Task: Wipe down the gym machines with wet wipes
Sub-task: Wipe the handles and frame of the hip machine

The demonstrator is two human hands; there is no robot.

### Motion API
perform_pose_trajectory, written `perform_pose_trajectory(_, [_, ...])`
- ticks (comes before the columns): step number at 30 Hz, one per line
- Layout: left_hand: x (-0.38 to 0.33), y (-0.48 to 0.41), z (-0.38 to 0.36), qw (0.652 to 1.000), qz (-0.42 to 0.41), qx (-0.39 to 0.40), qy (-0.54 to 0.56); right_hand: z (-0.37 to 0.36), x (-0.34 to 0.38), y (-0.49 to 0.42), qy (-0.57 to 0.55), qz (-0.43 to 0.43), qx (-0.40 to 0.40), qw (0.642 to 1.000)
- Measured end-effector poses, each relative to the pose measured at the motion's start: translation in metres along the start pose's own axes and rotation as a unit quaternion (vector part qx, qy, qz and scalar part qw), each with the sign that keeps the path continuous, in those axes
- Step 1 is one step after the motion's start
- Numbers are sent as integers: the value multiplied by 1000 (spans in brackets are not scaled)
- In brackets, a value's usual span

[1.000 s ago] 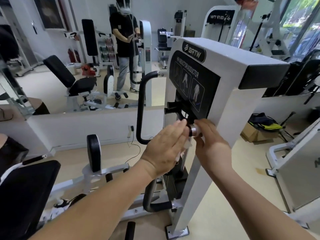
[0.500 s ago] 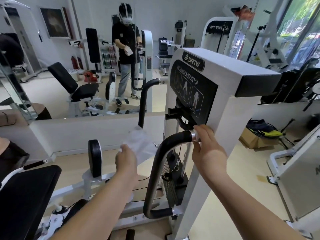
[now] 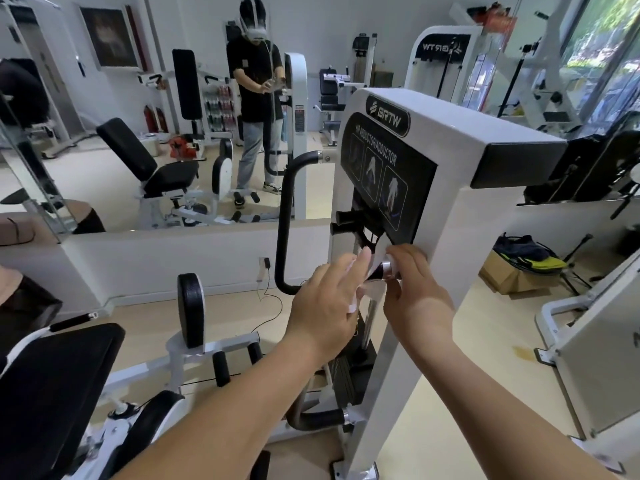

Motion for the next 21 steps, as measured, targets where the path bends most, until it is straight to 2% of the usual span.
perform_pose_trajectory(2, [9,25,-7,985,127,8,118,0,0,0,1,-9,5,1000])
perform_pose_trajectory(4, [18,51,-21,934,269,47,231,1,1,0,2,-18,5,1000])
perform_pose_trajectory(5, [21,58,-25,911,308,59,267,1,1,0,3,-24,6,1000])
perform_pose_trajectory(9, [19,50,-9,854,362,71,367,-3,2,-1,0,-35,11,999])
perform_pose_trajectory(13, [65,-8,-5,788,454,99,404,-5,4,-1,21,-49,2,999])
perform_pose_trajectory(15, [89,-34,1,803,465,123,353,-7,7,-1,37,-78,10,996])
perform_pose_trajectory(17, [87,-38,-2,828,413,178,334,-9,11,-1,52,-107,11,993])
perform_pose_trajectory(18, [77,-31,-4,828,374,223,353,-11,13,0,55,-115,4,992])
perform_pose_trajectory(20, [52,-10,-5,802,313,293,415,-14,18,2,55,-133,-11,989])
perform_pose_trajectory(21, [46,-4,-5,785,310,304,442,-15,21,3,56,-143,-16,988])
Point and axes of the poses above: each hand's wrist, its own y-axis away from the middle knuckle, its own z-axis out of the back of the hand, x = y × z, the point moved 3 cm from there along -y, towards the middle knuckle, and after that the axes turned 12 degrees about -y, right-handed, at the moved point
